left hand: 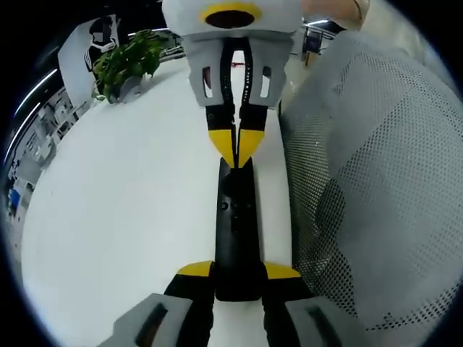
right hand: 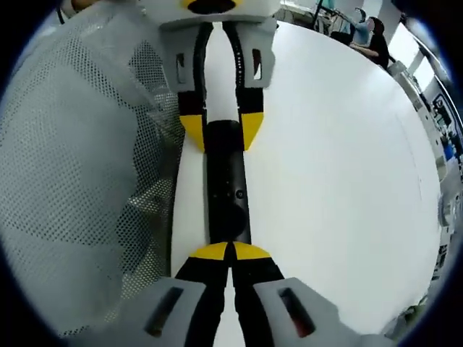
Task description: Press the specified remote control buttons in sequence, fully releasing each button before pressing the next.
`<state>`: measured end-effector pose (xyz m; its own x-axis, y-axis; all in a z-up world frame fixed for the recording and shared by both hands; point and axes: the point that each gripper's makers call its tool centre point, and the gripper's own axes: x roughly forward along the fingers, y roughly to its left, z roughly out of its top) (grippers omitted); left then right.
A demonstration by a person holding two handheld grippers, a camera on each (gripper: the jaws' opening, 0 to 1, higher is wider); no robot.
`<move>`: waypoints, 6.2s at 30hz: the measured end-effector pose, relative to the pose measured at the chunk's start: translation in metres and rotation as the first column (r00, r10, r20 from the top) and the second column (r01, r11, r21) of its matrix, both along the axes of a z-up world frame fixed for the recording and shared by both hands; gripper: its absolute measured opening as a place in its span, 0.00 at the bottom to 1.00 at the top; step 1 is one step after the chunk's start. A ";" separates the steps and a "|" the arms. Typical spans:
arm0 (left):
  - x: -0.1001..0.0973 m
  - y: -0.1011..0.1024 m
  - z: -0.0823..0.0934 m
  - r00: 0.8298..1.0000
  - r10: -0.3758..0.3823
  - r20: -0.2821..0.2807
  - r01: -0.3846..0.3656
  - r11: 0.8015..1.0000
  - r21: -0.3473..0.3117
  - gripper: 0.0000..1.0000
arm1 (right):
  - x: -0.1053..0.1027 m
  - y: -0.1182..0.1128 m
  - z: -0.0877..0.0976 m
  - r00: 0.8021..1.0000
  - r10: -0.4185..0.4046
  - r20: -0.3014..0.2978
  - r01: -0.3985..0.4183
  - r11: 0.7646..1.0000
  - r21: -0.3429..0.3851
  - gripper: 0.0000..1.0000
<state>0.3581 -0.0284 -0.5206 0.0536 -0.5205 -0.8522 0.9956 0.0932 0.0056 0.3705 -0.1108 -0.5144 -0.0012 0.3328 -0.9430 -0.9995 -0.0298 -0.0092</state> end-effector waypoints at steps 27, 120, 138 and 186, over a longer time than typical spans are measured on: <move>-0.001 0.000 0.000 1.000 -0.015 0.012 0.015 0.999 0.042 0.24 | 0.001 0.001 0.001 0.993 -0.118 -0.029 0.120 0.987 0.110 0.00; -0.002 0.001 0.002 1.000 -0.023 -0.003 0.023 1.000 0.008 0.24 | -0.002 0.025 -0.001 1.000 0.024 -0.005 -0.023 0.994 0.106 0.00; 0.000 0.001 0.001 1.000 -0.013 -0.010 0.012 0.999 -0.032 0.24 | -0.011 0.026 -0.001 0.771 0.636 0.024 -0.629 0.767 -0.121 0.00; -0.001 0.002 -0.001 1.000 -0.011 -0.013 0.010 0.999 -0.048 0.24 | -0.014 0.034 0.001 0.575 0.791 0.208 -0.743 0.612 -0.271 0.00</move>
<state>0.3574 -0.0261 -0.5212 0.0370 -0.5612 -0.8269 0.9965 0.0826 -0.0114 0.3566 -0.0764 -0.5131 0.0745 0.2012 -0.9767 -0.5495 -0.8091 -0.2086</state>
